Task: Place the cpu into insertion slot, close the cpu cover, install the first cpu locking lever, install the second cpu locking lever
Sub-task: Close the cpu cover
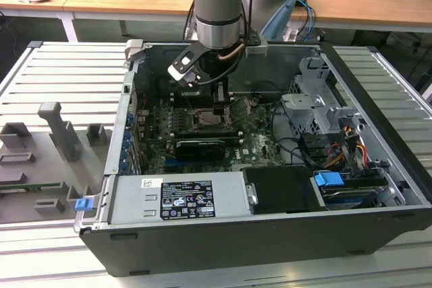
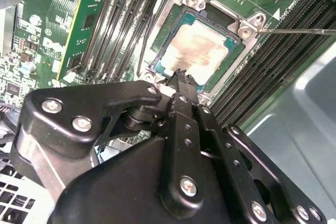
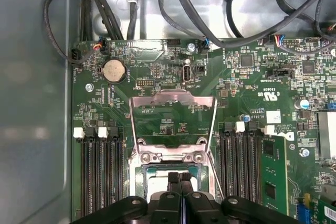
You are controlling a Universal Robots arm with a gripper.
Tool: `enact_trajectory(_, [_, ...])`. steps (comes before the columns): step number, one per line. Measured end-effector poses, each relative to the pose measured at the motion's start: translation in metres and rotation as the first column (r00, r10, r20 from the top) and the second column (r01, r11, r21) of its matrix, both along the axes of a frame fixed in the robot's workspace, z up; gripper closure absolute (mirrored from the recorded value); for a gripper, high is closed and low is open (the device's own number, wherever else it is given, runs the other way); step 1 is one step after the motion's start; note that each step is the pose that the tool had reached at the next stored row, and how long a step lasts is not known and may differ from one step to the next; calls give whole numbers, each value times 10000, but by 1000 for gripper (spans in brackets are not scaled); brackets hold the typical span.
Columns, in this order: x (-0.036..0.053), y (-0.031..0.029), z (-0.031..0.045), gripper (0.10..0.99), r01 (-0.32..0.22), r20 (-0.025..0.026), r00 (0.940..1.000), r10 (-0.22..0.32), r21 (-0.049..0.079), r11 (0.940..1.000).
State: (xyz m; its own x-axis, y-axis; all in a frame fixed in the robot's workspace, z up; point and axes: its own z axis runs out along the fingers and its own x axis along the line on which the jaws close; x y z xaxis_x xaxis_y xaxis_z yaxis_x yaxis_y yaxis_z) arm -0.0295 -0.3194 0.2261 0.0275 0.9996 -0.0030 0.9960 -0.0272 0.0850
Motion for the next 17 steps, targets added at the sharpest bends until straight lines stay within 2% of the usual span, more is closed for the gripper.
enact_trajectory(4, [50, -1, 24, 980, -1, -2, 10000, 1, -5, 10000])
enact_trajectory(9, [54, 0, 209, 980, 0, 0, 10000, 0, -3, 10000])
enact_trajectory(12, [54, 1, 291, 980, -1, -1, 10000, 1, -3, 10000])
enact_trajectory(17, [87, 0, 304, 980, -1, -1, 10000, 1, -2, 10000])
